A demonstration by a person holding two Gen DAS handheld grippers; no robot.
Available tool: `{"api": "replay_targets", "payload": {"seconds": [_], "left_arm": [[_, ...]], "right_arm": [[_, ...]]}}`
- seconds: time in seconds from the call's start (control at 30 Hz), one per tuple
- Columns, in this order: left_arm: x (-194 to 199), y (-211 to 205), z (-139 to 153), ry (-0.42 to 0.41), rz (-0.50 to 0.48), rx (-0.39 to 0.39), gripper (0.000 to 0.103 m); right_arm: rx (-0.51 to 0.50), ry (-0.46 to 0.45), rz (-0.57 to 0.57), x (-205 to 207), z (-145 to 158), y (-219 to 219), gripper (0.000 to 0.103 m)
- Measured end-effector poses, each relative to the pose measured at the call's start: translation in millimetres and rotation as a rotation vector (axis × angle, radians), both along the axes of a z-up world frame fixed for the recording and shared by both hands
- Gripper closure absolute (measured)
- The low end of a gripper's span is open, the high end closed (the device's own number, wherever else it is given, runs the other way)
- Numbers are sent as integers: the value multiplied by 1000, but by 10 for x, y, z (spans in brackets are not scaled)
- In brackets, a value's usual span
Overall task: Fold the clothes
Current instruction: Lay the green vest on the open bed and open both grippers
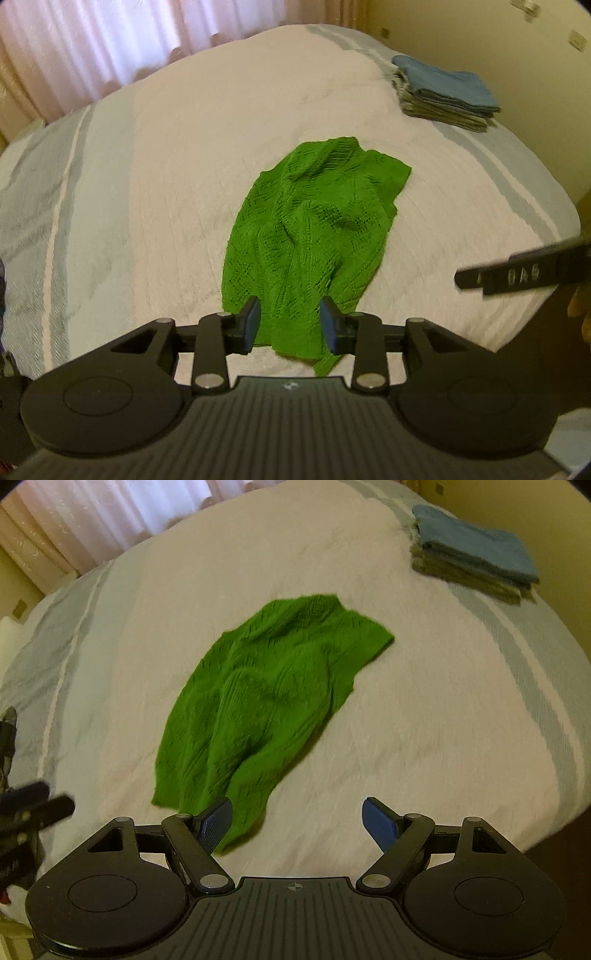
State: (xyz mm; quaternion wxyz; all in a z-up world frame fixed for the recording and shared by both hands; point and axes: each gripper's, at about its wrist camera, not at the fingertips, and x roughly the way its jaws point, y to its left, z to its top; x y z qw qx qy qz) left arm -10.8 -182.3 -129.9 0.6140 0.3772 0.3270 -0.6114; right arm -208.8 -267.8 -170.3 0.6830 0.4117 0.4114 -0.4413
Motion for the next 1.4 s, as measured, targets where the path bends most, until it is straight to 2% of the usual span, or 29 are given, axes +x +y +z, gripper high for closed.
{"api": "replay_targets", "payload": {"seconds": [0.07,0.3,0.67,0.83,1.13,1.4], "left_arm": [[51,117,-2,-11,-14,-6,65],[275,535,-149,-32,-33,27,65],[359,833,-40,-6,-82,-32,61],[370,869,-25,6,-78,-42,60],[415,719,-23,1,-18,-46,59],[190,355,-64,-19,32,-31,59]], "right_arm": [[11,15,-3,90,-38,207,23],[48,39,-51,258,-147,805,23],[-20,75,-93,316,81,1170,23],[-41,76,-94,348,132,1184,23],[-73,86,-8,475,144,1006,23],[-60,77,57,343,58,547,23]]}}
